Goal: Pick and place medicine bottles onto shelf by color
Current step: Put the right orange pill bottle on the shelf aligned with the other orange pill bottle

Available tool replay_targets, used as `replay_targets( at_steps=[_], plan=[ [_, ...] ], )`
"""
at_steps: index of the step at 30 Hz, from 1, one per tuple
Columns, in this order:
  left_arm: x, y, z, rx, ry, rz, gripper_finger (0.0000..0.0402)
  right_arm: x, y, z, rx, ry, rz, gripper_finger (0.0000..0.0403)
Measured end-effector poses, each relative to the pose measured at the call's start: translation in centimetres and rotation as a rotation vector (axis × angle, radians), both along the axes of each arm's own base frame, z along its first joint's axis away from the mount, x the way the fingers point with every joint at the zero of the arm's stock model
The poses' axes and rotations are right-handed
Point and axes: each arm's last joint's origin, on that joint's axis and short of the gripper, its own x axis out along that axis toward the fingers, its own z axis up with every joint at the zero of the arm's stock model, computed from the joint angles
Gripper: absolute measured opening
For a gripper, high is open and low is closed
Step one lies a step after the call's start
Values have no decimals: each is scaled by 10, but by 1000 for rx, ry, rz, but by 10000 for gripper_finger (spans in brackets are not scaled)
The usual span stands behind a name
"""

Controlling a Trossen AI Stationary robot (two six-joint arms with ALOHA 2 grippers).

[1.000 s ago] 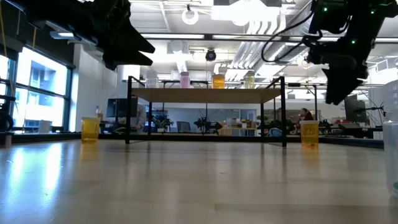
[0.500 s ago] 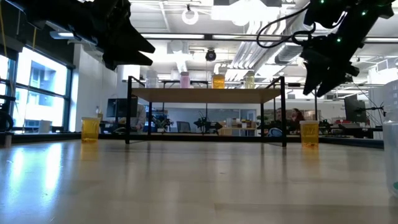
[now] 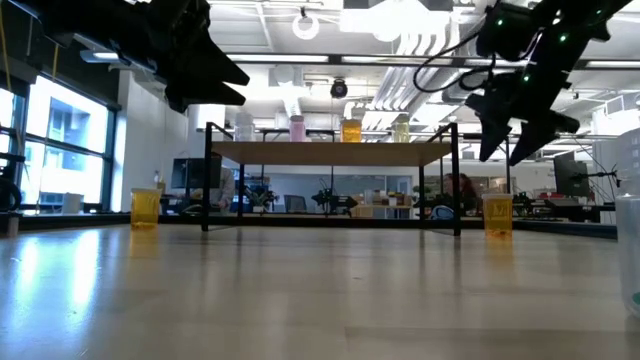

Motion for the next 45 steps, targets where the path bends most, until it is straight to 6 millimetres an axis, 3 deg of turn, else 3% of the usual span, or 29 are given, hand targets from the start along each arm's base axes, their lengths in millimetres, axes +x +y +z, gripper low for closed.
replay_targets(
  at_steps=[19,45],
  plan=[
    [0,0,0,2,1,-1,231,14,-21,-26,157,66,10,281],
    [0,0,0,1,1,-1,231,20,-26,-43,180,183,7,281]
  ],
)
